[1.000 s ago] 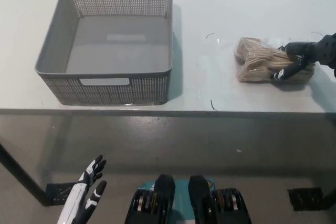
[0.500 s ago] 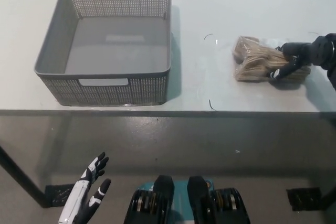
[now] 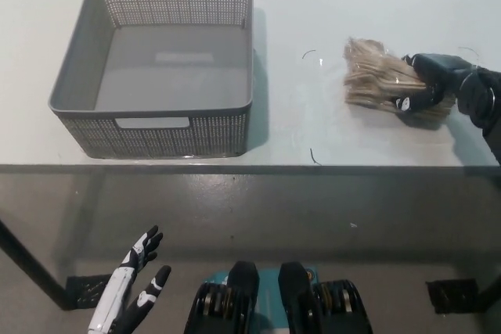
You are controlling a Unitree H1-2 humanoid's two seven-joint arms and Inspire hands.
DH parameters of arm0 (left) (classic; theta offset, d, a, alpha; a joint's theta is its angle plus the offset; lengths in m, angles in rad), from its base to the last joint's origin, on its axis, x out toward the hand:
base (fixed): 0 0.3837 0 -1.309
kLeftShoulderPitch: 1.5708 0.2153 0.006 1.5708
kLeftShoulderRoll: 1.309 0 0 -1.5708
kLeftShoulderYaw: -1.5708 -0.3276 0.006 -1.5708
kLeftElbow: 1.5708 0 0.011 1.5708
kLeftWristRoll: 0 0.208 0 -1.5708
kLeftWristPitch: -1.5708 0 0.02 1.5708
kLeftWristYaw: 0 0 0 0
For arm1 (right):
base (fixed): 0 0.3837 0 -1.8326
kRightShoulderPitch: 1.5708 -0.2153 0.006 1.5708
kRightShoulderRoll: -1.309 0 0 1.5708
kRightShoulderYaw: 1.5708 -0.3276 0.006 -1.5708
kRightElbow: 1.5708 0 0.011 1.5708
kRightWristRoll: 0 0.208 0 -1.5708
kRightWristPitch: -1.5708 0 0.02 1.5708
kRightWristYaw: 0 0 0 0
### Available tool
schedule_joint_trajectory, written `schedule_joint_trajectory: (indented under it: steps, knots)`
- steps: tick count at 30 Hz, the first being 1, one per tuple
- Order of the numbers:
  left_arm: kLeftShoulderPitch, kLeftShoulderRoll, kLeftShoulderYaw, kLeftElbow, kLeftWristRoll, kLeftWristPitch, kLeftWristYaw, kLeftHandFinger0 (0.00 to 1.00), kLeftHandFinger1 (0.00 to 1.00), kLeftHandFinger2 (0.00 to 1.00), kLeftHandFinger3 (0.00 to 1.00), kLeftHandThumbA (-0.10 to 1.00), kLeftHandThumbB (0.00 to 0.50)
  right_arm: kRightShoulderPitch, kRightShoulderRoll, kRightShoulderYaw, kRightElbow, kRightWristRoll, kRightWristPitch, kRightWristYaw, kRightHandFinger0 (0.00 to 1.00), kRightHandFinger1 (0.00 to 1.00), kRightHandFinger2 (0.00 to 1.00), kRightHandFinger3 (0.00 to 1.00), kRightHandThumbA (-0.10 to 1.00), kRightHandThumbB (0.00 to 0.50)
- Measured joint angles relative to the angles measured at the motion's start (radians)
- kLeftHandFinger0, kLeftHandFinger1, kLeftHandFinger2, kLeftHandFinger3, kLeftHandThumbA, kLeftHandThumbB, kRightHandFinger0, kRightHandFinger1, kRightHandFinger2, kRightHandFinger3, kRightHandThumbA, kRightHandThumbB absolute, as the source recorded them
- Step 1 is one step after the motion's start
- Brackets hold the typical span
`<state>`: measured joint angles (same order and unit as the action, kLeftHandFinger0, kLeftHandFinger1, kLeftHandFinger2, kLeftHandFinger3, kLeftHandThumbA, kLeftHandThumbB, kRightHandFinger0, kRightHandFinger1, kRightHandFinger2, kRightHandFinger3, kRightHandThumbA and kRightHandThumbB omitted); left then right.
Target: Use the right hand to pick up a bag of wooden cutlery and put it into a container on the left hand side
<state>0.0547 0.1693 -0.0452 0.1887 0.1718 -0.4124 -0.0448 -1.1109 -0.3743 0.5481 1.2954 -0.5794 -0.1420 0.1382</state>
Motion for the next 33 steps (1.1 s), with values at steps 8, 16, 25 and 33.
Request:
schedule_joint_trajectory:
  steps: [8,16,25,33]
  knots:
    - [-0.001,0.0,0.0,0.0,0.001,0.001,-0.002,1.0,1.0,1.0,1.0,0.78,0.132,0.054,0.005,-0.087,0.0,0.021,-0.084,-0.139,0.0,0.48,0.9,0.86,-0.1,0.131]
    - [-0.003,0.001,0.0,0.0,0.004,0.001,-0.002,1.0,1.0,1.0,1.0,0.8,0.141,0.047,0.056,-0.298,-0.048,0.103,-0.147,-0.231,0.0,0.46,0.85,0.87,-0.1,0.111]
    - [-0.007,0.001,0.0,0.0,0.007,0.001,-0.003,1.0,1.0,1.0,1.0,0.79,0.133,-0.03,0.128,-0.392,-0.201,0.159,-0.15,-0.24,0.0,0.45,0.85,0.86,-0.1,0.147]
    - [-0.005,0.001,-0.002,0.0,0.006,0.001,-0.008,1.0,1.0,1.0,1.0,0.76,0.117,-0.079,0.207,-0.393,-0.238,0.172,-0.15,-0.235,0.0,0.42,0.8,0.74,-0.1,0.176]
